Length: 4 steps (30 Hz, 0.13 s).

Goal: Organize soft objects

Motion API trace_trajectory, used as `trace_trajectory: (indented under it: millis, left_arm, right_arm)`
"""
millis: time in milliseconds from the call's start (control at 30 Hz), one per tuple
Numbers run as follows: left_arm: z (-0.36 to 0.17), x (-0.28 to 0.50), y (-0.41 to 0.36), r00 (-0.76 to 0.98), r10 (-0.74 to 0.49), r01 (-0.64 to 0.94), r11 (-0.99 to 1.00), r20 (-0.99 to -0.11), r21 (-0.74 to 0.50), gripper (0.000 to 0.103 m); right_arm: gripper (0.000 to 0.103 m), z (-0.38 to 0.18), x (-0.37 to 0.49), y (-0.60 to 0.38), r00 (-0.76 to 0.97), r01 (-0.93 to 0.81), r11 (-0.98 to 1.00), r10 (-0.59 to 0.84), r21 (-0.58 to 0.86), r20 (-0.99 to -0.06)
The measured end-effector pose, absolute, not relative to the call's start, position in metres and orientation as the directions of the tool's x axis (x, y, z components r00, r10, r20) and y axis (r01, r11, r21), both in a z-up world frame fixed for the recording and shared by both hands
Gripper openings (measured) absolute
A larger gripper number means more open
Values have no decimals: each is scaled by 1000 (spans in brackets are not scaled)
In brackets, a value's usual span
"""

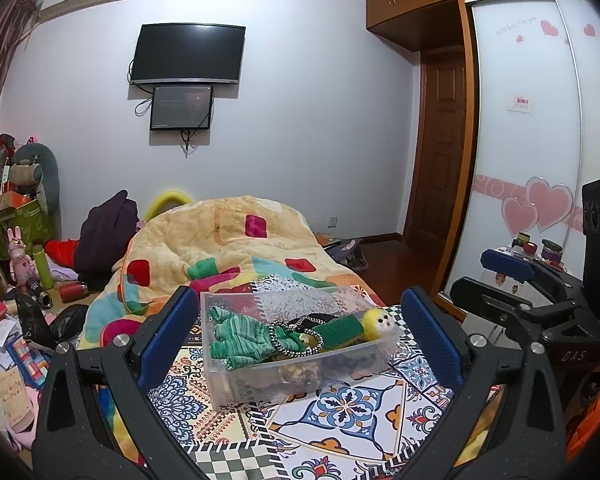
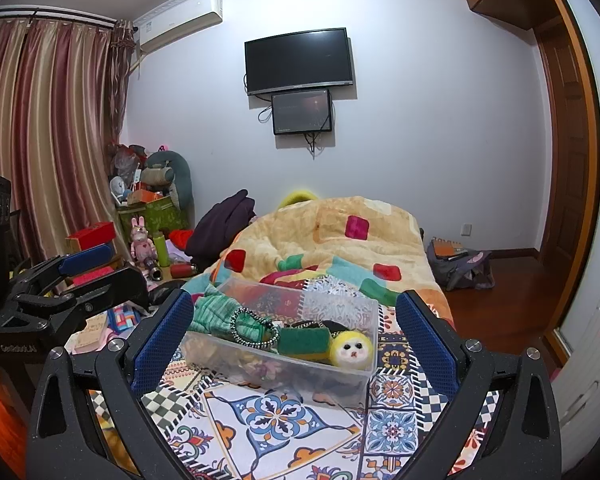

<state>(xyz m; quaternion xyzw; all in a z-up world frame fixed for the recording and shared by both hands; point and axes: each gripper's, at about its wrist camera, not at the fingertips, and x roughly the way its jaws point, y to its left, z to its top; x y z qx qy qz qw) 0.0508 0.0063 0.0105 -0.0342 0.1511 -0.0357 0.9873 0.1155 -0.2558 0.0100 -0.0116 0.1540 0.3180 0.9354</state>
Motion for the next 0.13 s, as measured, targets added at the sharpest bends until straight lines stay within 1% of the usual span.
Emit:
trace_trajectory:
  millis: [133]
  left_arm:
    - [10, 48, 5, 954, -81, 62, 995, -289, -73, 103]
  right_arm:
    - [101, 8, 116, -255, 749, -599, 797, 592, 78, -298]
